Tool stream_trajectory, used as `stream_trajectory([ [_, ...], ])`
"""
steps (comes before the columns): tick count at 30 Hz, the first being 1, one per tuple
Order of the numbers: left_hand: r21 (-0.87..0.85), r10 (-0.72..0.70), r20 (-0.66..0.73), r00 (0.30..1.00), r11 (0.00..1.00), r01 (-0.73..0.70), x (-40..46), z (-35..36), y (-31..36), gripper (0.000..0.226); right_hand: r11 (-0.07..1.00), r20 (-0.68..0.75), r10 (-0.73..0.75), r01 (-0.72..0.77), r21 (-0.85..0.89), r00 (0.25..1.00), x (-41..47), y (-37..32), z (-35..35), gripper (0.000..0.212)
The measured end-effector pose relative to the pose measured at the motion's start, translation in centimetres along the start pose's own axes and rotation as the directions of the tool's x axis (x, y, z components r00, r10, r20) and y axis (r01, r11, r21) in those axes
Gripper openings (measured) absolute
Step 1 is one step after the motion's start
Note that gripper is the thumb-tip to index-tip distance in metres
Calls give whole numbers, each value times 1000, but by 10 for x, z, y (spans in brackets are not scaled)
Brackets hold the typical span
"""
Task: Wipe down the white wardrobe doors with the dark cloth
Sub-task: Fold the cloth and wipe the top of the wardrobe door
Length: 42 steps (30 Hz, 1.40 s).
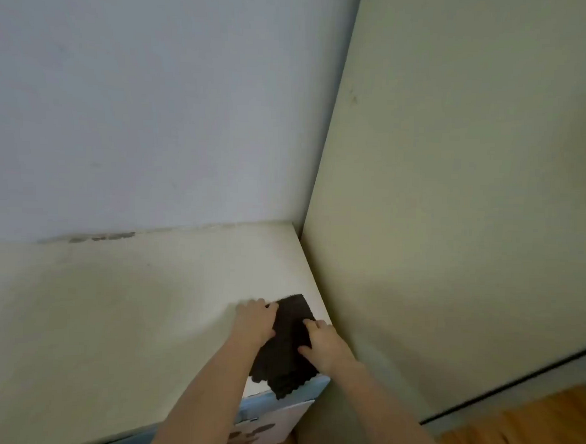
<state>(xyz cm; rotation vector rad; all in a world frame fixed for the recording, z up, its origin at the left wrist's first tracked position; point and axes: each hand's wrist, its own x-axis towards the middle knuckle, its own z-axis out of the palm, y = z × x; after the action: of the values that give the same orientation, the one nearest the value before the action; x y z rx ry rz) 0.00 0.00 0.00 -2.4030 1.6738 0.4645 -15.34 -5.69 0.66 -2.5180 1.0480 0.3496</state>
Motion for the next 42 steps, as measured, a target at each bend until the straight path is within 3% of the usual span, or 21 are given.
stream_trajectory([
  [8, -38, -5, -36, 999, 999, 3, 11, 1, -5, 65, 991, -22, 25, -28, -135, 999, 14, -3, 6, 56],
  [19, -220, 58, -30, 998, 974, -63, -3, -7, 7, 48, 996, -108, 35, -44, -75, 994, 4, -12, 10, 42],
  [23, -264, 90, -90, 992, 958, -111, -14, -29, 14, 46, 996, -161, 76, -84, -42, 984, -11, -12, 8, 40],
  [29, -163, 154, -247, 957, 967, -197, -34, -81, 36, 46, 992, -345, 121, -100, 79, 931, -39, -18, -12, 38],
  [37, -54, 194, -397, 897, 971, -233, -80, -148, 63, 35, 999, -455, -24, 31, 8, 890, -89, -38, -51, 71],
  [42, -20, 176, -317, 932, 981, -193, -115, -176, 91, 34, 994, -420, -101, 110, -3, 902, -123, -35, -71, 84],
])
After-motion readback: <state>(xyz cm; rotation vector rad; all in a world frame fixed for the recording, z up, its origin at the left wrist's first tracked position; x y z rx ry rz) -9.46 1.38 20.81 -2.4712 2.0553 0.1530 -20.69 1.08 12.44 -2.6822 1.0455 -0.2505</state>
